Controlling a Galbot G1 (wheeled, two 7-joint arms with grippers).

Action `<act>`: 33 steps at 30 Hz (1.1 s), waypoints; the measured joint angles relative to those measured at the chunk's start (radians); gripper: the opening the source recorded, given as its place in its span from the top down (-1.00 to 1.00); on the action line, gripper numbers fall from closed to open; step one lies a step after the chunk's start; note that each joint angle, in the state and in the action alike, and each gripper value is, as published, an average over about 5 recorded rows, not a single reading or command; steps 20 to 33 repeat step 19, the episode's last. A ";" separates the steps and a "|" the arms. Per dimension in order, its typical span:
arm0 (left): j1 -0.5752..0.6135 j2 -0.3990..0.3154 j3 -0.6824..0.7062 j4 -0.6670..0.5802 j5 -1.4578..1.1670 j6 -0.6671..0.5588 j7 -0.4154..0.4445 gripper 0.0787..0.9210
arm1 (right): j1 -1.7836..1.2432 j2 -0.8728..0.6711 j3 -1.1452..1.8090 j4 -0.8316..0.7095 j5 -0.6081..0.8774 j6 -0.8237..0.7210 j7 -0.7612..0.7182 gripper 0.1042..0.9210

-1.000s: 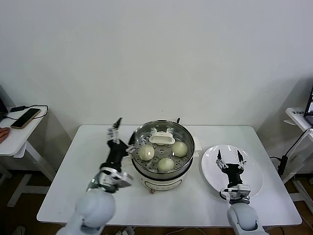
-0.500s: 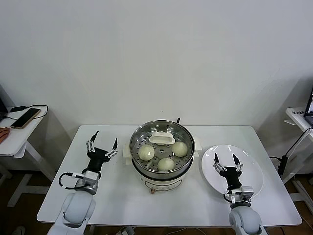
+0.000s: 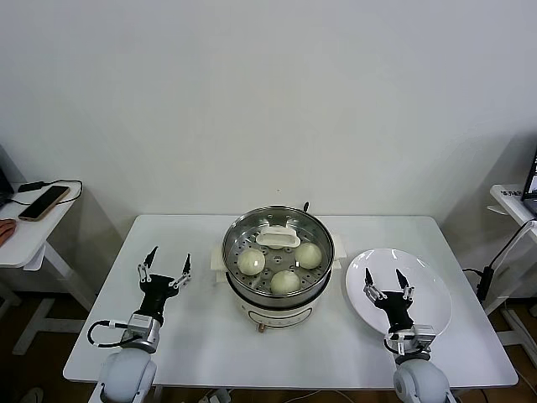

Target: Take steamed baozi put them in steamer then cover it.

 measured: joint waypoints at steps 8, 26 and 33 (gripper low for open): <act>0.019 -0.001 -0.015 0.019 -0.023 -0.031 0.002 -0.77 | -0.010 -0.002 0.007 0.010 0.000 -0.002 -0.005 -0.76; 0.032 -0.002 -0.019 0.020 -0.036 -0.046 0.005 -0.77 | -0.015 -0.003 0.012 0.012 -0.008 0.003 -0.005 -0.76; 0.032 -0.002 -0.019 0.020 -0.036 -0.046 0.005 -0.77 | -0.015 -0.003 0.012 0.012 -0.008 0.003 -0.005 -0.76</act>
